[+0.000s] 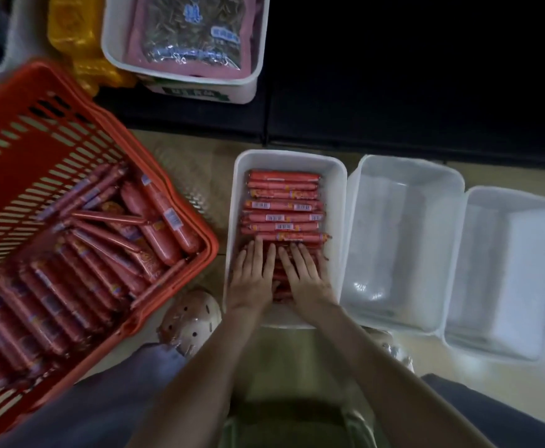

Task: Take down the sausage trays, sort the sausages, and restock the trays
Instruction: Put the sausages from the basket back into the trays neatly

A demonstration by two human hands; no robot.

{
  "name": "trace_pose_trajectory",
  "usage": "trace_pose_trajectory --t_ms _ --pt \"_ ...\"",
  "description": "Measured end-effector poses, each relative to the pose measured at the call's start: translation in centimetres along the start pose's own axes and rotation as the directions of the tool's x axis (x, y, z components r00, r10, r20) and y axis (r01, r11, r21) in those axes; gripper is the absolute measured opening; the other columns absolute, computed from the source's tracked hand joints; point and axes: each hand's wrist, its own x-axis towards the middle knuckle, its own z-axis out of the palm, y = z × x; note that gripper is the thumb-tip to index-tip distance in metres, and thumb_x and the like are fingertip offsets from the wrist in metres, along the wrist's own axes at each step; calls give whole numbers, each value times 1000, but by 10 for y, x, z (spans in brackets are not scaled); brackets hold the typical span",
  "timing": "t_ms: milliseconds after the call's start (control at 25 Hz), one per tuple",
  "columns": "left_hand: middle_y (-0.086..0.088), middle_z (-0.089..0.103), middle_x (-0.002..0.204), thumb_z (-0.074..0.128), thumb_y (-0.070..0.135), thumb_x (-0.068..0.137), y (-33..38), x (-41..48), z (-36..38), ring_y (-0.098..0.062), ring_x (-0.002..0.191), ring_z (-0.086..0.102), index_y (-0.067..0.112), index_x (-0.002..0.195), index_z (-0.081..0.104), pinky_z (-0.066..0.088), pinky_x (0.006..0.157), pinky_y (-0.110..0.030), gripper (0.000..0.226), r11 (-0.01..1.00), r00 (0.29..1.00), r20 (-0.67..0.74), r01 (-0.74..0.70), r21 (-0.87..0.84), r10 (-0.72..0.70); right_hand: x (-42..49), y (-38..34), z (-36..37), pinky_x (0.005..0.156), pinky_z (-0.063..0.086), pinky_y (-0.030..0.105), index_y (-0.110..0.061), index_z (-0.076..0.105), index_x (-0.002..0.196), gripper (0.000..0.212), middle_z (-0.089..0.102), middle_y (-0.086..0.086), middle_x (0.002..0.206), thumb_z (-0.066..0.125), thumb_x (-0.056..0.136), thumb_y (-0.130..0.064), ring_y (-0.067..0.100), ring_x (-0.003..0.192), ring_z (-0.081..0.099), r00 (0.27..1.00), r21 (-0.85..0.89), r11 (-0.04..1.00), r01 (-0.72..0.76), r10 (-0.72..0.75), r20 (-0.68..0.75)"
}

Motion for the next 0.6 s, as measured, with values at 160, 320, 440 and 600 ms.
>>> trace_pose_trajectory --t_ms 160,320,440,600 --pt "-11 23 152 30 41 83 9 -12 5 -28 140 22 9 144 23 21 115 -45 69 999 999 -16 -44 -22 43 -3 7 -8 113 21 54 -13 30 143 106 49 10 140 79 58 -52 27 134 35 997 -74 997 31 -37 -71" --pt "-10 -5 159 39 41 91 7 -16 -13 -29 146 1 21 150 -7 4 118 -44 77 997 997 73 4 76 -9 -6 9 -28 117 6 46 -11 10 152 101 21 18 155 62 77 -57 31 144 19 999 -117 993 0 6 52" --pt "-17 42 145 48 30 82 15 -19 -46 -31 129 47 8 143 40 38 106 -40 65 999 997 -51 50 -8 -50 -9 -7 -52 117 -2 43 -17 1 152 93 12 12 157 59 86 -46 26 145 10 997 -17 998 -53 54 61" --pt "-7 69 96 35 19 75 20 -45 -135 -22 81 69 8 103 69 55 67 -28 45 995 983 -180 25 -93 -41 -15 -48 -117 117 14 43 -16 7 151 80 22 10 152 56 88 -27 27 139 20 982 195 978 -73 104 -156"
